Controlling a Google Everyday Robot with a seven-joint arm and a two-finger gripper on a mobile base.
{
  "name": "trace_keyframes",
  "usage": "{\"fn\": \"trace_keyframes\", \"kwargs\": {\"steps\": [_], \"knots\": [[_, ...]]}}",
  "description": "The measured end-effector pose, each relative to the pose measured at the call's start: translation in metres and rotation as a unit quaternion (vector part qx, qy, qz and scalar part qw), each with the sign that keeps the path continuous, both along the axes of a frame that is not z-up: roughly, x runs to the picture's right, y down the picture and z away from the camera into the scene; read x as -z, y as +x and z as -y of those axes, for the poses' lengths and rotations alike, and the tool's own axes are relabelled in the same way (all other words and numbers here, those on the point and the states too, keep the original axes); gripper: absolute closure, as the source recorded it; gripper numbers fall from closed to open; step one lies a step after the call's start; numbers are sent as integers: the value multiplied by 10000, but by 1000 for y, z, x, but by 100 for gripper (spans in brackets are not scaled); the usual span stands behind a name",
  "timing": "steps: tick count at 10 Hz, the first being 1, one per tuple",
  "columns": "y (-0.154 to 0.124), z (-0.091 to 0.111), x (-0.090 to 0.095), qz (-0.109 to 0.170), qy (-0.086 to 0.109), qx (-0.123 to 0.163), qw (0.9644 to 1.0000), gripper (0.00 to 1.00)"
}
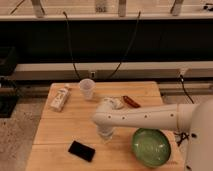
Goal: Push the eraser across the table
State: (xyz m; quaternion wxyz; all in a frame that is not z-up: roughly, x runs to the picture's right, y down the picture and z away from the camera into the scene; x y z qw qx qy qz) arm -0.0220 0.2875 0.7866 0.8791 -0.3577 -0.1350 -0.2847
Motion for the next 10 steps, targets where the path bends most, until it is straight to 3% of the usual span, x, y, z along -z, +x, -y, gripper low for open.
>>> {"fn": "trace_keyframes", "kwargs": {"steps": [3,10], "knots": [[-39,-3,1,192,32,287,9994,99],[-52,-4,2,287,55,416,9987,99]]}}
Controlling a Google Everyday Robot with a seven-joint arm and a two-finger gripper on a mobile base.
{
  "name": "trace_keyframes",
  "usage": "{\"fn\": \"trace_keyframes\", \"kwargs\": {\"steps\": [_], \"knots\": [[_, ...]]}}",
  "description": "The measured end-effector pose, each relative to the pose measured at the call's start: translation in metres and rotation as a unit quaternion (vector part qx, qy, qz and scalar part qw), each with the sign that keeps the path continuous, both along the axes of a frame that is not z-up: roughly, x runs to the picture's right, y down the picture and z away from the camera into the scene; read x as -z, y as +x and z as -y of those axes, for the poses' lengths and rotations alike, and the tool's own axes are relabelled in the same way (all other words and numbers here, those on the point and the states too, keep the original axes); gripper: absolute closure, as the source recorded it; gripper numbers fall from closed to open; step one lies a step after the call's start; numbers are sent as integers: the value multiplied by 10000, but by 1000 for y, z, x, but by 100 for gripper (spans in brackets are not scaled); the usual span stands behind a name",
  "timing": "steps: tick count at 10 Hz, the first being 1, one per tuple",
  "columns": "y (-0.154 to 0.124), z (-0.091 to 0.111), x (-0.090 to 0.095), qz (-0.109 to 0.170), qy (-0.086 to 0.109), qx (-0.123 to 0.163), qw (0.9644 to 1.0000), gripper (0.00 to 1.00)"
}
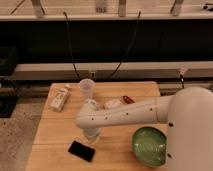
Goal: Push the eraser across the table
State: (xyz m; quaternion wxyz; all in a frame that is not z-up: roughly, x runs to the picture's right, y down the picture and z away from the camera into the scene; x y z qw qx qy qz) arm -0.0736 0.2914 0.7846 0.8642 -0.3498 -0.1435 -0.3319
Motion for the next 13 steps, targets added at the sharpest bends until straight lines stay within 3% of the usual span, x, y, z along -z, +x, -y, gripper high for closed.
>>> {"fn": "trace_keyframes", "kwargs": {"steps": [4,6,9,11,13], "knots": [[-2,-1,0,12,0,31,10000,99],[-20,-1,1,118,28,224,9997,99],[-22,-2,2,148,27,210,9997,99],[-32,-3,3,196,43,364,9991,99],[-32,-3,3,203,42,322,9993,99]]}}
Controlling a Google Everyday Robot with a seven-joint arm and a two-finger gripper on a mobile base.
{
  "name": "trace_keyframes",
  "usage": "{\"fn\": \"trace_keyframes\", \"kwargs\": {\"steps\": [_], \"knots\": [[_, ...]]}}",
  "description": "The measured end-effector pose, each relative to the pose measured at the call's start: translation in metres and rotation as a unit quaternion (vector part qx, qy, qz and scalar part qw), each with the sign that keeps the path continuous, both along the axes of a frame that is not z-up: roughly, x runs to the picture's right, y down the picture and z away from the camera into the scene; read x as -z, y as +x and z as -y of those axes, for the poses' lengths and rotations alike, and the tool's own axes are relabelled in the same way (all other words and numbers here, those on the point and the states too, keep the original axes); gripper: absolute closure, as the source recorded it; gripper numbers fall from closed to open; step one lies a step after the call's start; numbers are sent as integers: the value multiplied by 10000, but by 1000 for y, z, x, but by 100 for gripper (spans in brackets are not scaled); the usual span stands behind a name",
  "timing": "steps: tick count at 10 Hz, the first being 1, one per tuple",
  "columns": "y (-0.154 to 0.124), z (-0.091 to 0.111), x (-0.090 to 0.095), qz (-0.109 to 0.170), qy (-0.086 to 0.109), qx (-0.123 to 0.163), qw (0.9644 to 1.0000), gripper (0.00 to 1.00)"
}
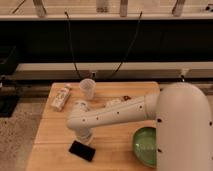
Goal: Push the eraser across the table
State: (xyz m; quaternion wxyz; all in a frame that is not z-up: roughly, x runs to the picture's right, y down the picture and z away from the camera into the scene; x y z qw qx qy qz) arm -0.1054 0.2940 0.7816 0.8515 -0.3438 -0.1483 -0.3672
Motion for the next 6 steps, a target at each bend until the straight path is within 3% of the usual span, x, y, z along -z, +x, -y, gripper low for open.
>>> {"fn": "trace_keyframes", "kwargs": {"steps": [3,6], "knots": [[-16,-2,2,68,6,200,9998,99],[-17,-1,2,75,5,180,9998,99]]}}
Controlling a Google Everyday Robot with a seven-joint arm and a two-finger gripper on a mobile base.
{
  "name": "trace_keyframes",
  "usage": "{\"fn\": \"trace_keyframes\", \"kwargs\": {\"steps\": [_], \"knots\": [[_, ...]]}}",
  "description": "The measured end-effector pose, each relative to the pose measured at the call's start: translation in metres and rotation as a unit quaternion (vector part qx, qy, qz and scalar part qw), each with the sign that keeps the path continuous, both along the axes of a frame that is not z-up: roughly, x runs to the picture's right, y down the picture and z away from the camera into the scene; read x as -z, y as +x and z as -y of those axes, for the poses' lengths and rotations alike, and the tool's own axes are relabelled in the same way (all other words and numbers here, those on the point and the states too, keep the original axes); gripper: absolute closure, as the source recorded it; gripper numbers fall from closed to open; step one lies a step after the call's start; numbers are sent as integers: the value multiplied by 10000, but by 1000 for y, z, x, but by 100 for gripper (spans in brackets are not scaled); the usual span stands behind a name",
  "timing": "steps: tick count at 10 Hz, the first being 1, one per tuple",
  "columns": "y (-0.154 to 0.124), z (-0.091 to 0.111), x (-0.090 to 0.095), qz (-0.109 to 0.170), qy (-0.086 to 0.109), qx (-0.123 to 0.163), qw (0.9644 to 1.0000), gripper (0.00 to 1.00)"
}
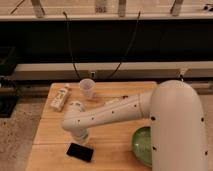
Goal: Push the eraser across the table
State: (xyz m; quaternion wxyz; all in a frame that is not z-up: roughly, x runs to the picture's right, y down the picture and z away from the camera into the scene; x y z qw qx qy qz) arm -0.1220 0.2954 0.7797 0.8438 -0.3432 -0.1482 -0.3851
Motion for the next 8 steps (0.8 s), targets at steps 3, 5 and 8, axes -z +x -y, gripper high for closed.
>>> {"fn": "trace_keyframes", "kwargs": {"steps": [3,5,8], "knots": [[1,0,0,-14,7,16,10000,99],[-5,-1,0,5,13,129,9999,99],[-5,0,1,11,5,97,10000,99]]}}
